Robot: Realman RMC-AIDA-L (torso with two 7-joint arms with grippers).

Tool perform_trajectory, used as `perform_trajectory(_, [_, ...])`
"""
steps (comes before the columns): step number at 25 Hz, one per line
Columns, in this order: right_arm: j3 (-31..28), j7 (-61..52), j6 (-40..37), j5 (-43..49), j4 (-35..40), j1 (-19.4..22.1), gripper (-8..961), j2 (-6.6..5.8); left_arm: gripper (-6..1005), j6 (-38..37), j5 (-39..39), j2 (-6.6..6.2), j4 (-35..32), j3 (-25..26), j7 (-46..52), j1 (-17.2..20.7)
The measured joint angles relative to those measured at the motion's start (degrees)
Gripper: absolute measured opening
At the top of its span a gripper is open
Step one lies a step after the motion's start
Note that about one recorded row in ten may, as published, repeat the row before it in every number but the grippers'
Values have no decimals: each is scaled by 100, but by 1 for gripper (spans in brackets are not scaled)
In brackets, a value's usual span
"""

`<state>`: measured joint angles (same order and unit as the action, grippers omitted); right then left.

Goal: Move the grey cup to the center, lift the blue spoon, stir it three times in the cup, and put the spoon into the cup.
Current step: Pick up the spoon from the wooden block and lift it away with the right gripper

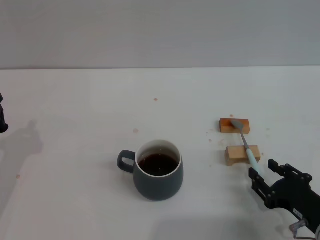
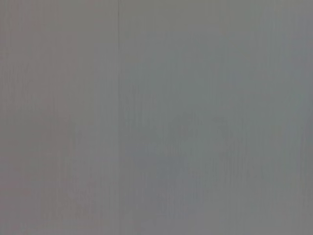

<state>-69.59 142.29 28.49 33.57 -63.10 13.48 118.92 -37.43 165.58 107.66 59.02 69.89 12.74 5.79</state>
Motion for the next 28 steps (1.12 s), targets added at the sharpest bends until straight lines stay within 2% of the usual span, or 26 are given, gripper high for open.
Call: perform_trajectory(28, [-38, -36, -84, 1, 78, -192, 497, -12, -3, 8, 0, 9, 194, -19, 0, 204])
